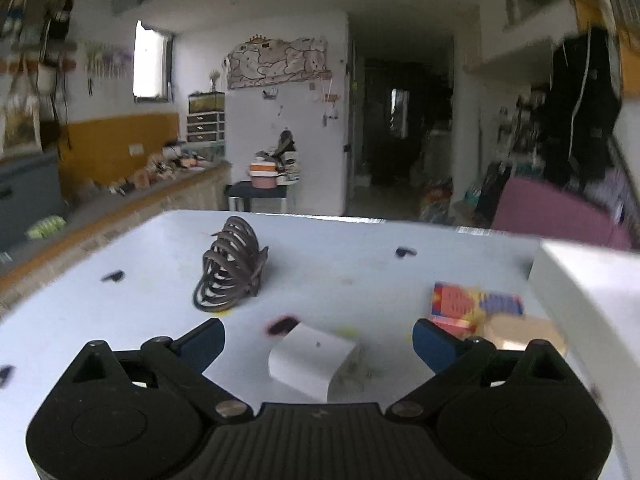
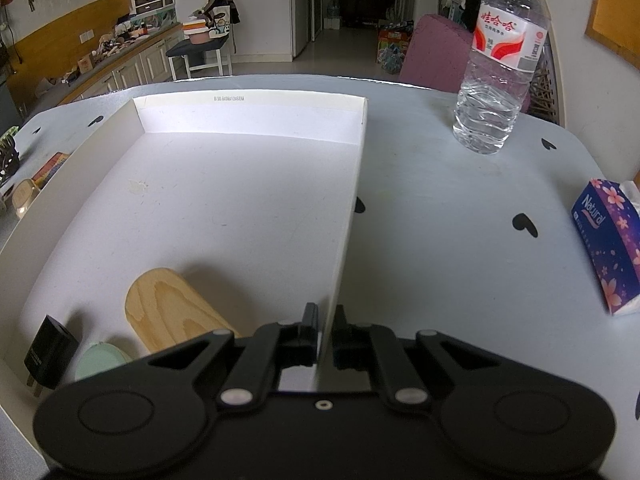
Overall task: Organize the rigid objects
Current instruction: 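Move the left tool back and grasp the white plug adapter, then lower the white adapter into the tray and open the left tool, then move the left tool back and grasp the beige earbud case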
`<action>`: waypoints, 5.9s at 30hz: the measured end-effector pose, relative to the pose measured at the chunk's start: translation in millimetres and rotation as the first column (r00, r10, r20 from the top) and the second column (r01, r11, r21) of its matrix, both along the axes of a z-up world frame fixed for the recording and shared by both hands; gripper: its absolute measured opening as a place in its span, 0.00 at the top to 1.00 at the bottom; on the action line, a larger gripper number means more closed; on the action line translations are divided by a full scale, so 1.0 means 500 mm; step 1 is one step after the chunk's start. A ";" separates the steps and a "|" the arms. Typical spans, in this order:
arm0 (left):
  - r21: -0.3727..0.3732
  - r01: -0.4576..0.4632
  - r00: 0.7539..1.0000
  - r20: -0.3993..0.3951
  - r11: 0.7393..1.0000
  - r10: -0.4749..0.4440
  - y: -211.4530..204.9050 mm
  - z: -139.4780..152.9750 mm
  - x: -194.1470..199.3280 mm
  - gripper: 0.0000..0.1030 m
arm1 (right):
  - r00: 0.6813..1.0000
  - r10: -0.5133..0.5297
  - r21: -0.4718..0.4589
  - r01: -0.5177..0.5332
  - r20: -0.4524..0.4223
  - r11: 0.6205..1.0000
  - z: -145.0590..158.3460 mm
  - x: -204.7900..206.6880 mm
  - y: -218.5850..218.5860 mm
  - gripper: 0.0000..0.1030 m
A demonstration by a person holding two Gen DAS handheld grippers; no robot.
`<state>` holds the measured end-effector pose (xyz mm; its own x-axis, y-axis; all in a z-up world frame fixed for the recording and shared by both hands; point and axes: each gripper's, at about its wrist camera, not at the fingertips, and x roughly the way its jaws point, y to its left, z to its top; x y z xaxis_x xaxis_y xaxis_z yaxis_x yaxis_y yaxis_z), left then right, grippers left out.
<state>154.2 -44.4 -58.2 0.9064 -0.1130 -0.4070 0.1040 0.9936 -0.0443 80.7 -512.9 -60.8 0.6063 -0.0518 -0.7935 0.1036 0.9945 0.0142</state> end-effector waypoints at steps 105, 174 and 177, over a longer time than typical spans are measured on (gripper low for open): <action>0.014 0.386 0.901 -0.220 0.922 -0.374 -0.523 0.011 -0.153 0.26 | 1.000 0.000 -0.012 0.001 0.007 1.000 -0.003 -0.004 0.003 0.93; 0.204 0.299 0.951 -0.145 0.932 -0.273 -0.258 -0.006 0.018 0.03 | 1.000 0.004 -0.020 -0.004 0.004 1.000 -0.002 -0.003 0.005 0.93; 0.166 0.310 0.946 -0.156 0.936 -0.285 -0.255 -0.009 0.031 0.04 | 1.000 0.005 -0.021 -0.005 0.004 1.000 -0.001 -0.003 0.005 0.93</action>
